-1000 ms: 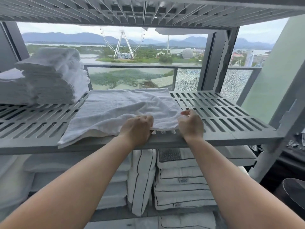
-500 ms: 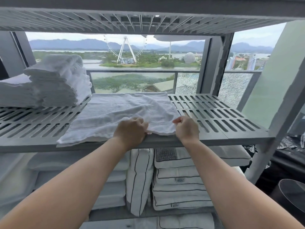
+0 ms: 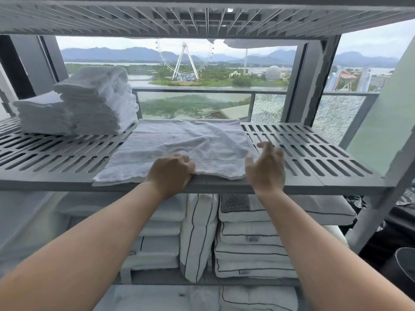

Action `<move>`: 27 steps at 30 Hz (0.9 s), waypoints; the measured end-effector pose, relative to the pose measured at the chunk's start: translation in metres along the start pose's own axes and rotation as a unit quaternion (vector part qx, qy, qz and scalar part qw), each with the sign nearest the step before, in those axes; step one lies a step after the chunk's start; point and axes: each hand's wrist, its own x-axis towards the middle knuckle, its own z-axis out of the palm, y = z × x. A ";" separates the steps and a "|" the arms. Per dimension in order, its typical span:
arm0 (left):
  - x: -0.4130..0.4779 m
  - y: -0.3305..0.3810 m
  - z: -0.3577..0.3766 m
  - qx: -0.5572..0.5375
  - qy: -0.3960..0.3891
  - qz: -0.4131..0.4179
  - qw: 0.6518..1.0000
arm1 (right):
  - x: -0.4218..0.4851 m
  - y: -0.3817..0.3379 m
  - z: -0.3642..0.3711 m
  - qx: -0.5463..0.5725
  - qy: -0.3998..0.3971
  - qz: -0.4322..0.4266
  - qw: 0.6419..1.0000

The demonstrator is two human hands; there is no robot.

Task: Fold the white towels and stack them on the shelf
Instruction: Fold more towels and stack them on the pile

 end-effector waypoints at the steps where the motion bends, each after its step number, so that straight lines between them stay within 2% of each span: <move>1: -0.002 -0.001 -0.001 -0.004 0.004 0.002 1.000 | -0.003 0.002 -0.001 -0.060 -0.002 -0.030 0.998; 4: -0.007 -0.001 -0.005 -0.004 0.003 0.008 1.000 | -0.018 -0.001 -0.001 -0.117 -0.018 -0.166 0.979; 6: -0.010 0.000 -0.008 0.007 -0.001 -0.023 1.000 | -0.030 -0.010 0.005 -0.100 -0.079 -0.255 0.959; 9: -0.014 0.001 -0.009 0.032 -0.031 -0.074 0.996 | -0.042 -0.024 0.017 -0.104 -0.114 -0.309 0.939; 12: -0.013 0.000 -0.013 0.021 -0.048 -0.101 0.993 | -0.046 -0.039 0.026 -0.138 -0.109 -0.321 0.931; 15: -0.010 -0.002 -0.016 0.020 -0.069 -0.121 0.990 | -0.047 -0.045 0.030 -0.165 -0.104 -0.298 0.935; 22: -0.024 -0.012 -0.019 0.110 -0.132 -0.184 0.968 | -0.046 -0.034 0.034 -0.156 -0.072 -0.228 0.958; 24: -0.026 -0.014 -0.016 0.080 -0.159 -0.232 0.956 | -0.044 -0.036 0.036 -0.167 -0.070 -0.220 0.959; 27: -0.028 -0.020 -0.010 -0.034 -0.159 -0.291 0.943 | -0.037 -0.038 0.041 -0.183 -0.075 -0.218 0.956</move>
